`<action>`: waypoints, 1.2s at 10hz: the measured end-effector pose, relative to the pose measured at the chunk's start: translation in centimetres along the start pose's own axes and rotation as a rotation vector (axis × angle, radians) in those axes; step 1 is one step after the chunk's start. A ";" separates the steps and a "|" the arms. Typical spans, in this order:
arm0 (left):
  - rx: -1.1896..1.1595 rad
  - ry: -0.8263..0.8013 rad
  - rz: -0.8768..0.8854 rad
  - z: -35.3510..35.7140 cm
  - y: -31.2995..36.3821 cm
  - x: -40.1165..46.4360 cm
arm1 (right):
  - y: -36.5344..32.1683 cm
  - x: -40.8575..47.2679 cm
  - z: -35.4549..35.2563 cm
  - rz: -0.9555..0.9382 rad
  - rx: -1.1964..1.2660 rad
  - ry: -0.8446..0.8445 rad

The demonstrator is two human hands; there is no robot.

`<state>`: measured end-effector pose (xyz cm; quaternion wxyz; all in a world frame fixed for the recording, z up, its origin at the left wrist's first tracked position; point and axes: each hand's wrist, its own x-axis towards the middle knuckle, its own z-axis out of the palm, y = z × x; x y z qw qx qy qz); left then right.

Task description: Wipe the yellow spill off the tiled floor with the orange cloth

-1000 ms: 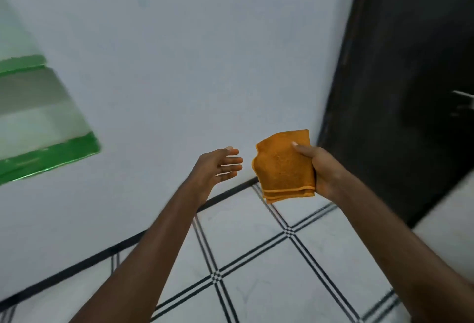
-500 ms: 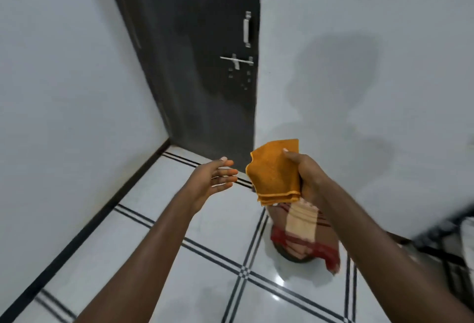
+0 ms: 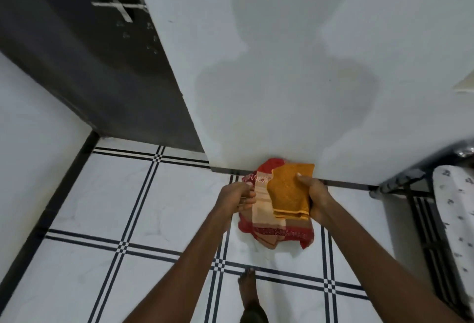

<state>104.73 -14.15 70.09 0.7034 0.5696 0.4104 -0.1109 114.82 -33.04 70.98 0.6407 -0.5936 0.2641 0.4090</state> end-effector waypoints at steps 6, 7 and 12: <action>0.421 0.150 0.020 7.4 -22.6 33.7 | 20.8 46.0 -16.1 -0.074 -0.475 0.227; 0.588 0.103 0.010 8.4 -23.5 34.6 | 20.9 47.5 -16.3 -0.215 -0.739 0.288; 0.846 0.019 0.228 10.1 -13.9 30.5 | 11.1 34.3 -9.9 -0.403 -0.844 0.238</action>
